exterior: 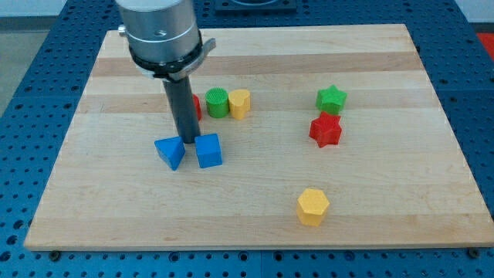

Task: Point your arm at the green circle

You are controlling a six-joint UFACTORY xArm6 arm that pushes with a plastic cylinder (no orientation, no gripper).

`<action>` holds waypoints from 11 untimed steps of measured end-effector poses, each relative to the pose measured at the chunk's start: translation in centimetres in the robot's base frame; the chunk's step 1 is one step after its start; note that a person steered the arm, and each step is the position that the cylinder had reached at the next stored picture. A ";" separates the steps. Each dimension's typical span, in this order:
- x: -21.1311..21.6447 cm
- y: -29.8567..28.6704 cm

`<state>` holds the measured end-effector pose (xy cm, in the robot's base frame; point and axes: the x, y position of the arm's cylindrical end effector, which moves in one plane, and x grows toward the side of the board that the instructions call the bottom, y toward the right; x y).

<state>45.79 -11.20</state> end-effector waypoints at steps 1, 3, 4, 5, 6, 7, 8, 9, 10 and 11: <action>-0.8 -1.3; -4.0 -1.6; -4.5 -1.6; -2.3 -1.6; -0.8 -1.3; -1.6 0.3; -2.4 1.8; -2.4 3.1; -3.1 3.2; -3.7 3.2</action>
